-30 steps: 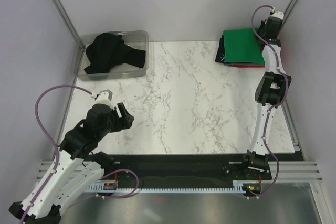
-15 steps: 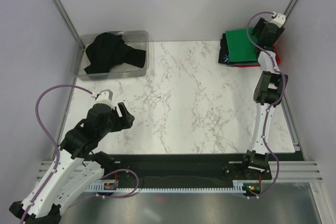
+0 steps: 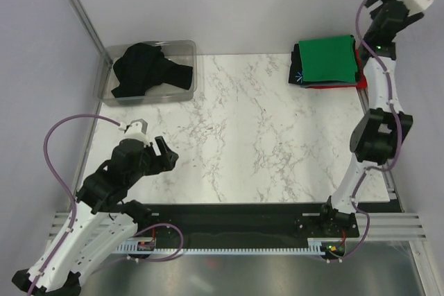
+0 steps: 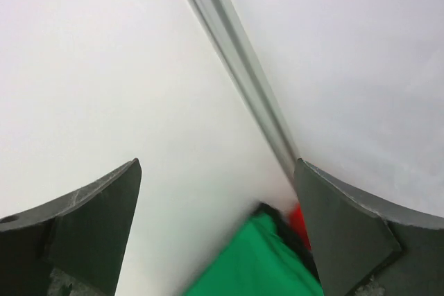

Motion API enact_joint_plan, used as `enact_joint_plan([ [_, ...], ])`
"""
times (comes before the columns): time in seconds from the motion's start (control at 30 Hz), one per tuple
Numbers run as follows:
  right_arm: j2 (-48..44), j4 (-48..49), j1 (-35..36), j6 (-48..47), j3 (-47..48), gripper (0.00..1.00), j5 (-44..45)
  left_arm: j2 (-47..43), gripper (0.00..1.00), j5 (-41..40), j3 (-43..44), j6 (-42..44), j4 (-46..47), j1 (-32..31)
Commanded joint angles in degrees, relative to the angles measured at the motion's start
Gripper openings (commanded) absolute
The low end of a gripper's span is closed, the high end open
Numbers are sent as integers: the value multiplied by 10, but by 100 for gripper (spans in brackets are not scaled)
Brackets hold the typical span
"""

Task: Fold and stack the t-shirts
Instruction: Reset both grippers

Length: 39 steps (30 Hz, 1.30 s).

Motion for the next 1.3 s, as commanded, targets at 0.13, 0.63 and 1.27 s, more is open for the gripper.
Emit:
enact_joint_plan([
  [0.13, -339, 18, -1, 167, -239, 98, -121, -19, 84, -1, 4, -10, 16, 4],
  [0.63, -655, -176, 648, 216, -755, 98, 68, -22, 85, 6, 2, -7, 21, 5],
  [1.27, -509, -197, 867, 293, -799, 98, 232, -15, 85, 4, 2, -7, 21, 5],
])
